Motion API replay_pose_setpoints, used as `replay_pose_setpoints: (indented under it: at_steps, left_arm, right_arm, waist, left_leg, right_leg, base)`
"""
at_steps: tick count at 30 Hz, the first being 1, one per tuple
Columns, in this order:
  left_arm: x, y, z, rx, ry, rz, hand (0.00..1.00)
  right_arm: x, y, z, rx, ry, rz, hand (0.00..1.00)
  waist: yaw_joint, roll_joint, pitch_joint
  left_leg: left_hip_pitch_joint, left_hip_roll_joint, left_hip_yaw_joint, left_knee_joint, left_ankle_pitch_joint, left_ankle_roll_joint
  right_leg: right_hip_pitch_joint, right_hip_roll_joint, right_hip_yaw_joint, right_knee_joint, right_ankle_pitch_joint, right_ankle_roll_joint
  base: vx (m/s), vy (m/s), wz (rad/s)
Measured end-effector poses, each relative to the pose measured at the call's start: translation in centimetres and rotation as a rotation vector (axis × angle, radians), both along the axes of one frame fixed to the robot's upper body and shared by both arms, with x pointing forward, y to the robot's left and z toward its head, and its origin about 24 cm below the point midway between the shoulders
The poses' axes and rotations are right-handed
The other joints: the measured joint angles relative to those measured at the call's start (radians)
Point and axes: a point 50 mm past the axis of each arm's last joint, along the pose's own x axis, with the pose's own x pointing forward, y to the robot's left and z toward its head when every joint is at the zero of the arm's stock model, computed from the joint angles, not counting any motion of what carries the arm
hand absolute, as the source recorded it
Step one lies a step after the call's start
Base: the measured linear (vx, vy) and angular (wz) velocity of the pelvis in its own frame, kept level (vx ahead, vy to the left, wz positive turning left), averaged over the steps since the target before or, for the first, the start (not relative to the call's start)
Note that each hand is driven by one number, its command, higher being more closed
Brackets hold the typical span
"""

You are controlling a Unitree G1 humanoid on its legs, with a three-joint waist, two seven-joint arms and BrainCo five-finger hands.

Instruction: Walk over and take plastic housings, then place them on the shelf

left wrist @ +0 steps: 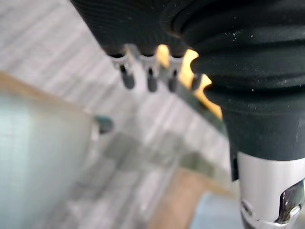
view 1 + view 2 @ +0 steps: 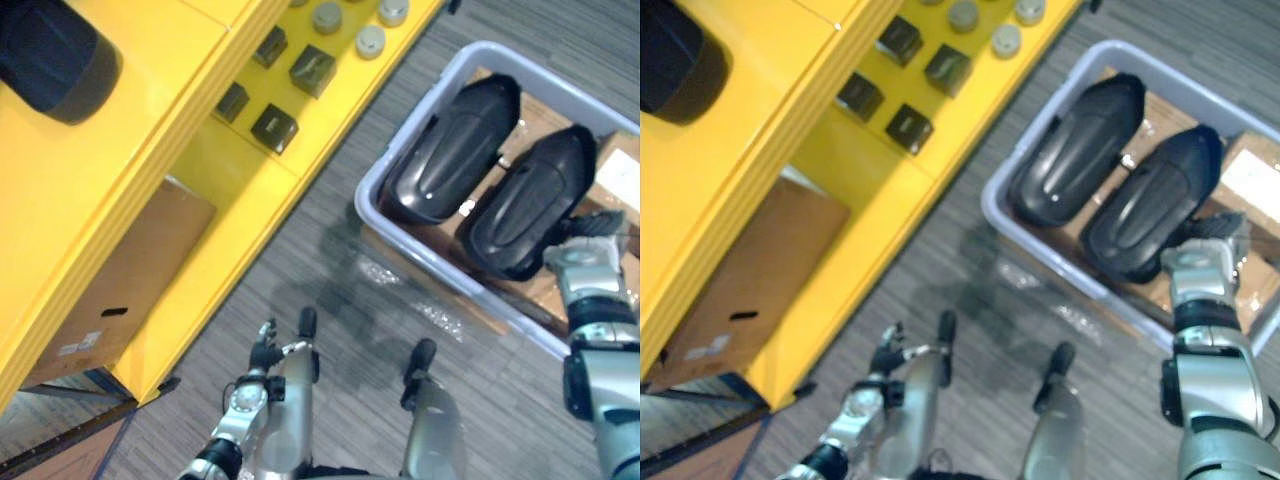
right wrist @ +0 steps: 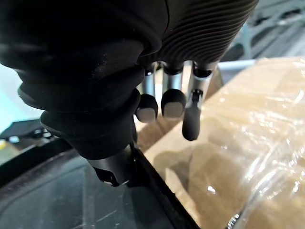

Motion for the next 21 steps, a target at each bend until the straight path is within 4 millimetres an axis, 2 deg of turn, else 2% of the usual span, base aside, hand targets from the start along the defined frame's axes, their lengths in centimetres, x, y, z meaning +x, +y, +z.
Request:
replay_pose_setpoints:
  at_steps: [6,11,13,18,21]
  left_arm:
    - [1.4,-0.8,2.9,-0.032,-0.134,-0.041,0.0]
    - [2.6,-1.8,6.6,-0.069,-0.261,-0.055,0.0]
    - [2.8,-1.9,7.5,-0.068,-0.285,-0.07,0.0]
    - [3.2,-2.0,9.5,-0.063,-0.353,-0.095,0.0]
    - [3.8,-2.4,10.5,-0.063,-0.379,-0.112,0.0]
  right_arm:
    - [-0.6,-0.7,0.8,-0.078,-0.033,-0.013,1.0]
    - [-0.5,0.2,3.5,-0.216,-0.159,0.024,1.0]
    - [-0.5,0.5,4.1,-0.26,-0.189,0.028,1.0]
    - [-1.2,0.5,3.1,-0.309,-0.167,0.005,1.0]
    - [-1.1,0.7,3.4,-0.32,-0.189,0.007,1.0]
  waist:
    - [-0.004,0.001,-0.001]
    - [-0.02,-0.004,-0.003]
    - [-0.028,-0.004,-0.003]
    - [-0.036,-0.024,-0.008]
    - [-0.052,-0.03,-0.008]
  left_leg:
    - [0.014,-0.003,0.004,-0.008,0.005,0.0]
    - [0.045,-0.003,0.01,-0.032,0.009,0.001]
    - [0.052,-0.004,0.012,-0.041,0.014,0.002]
    - [0.088,-0.001,0.027,-0.075,0.023,0.0]
    - [0.103,-0.001,0.031,-0.092,0.036,-0.002]
  right_leg:
    - [0.024,0.001,-0.002,-0.025,0.014,0.003]
    - [0.053,0.001,-0.002,-0.04,0.018,0.003]
    - [0.059,0.001,-0.002,-0.045,0.02,0.003]
    - [0.086,0.002,0.002,-0.059,0.021,0.003]
    - [0.087,0.002,0.005,-0.061,0.026,-0.003]
  base:
    - [0.0,0.0,0.0]
    - [0.0,0.0,0.0]
    - [0.0,0.0,0.0]
    - [0.02,-0.004,-0.03]
    - [0.0,0.0,0.0]
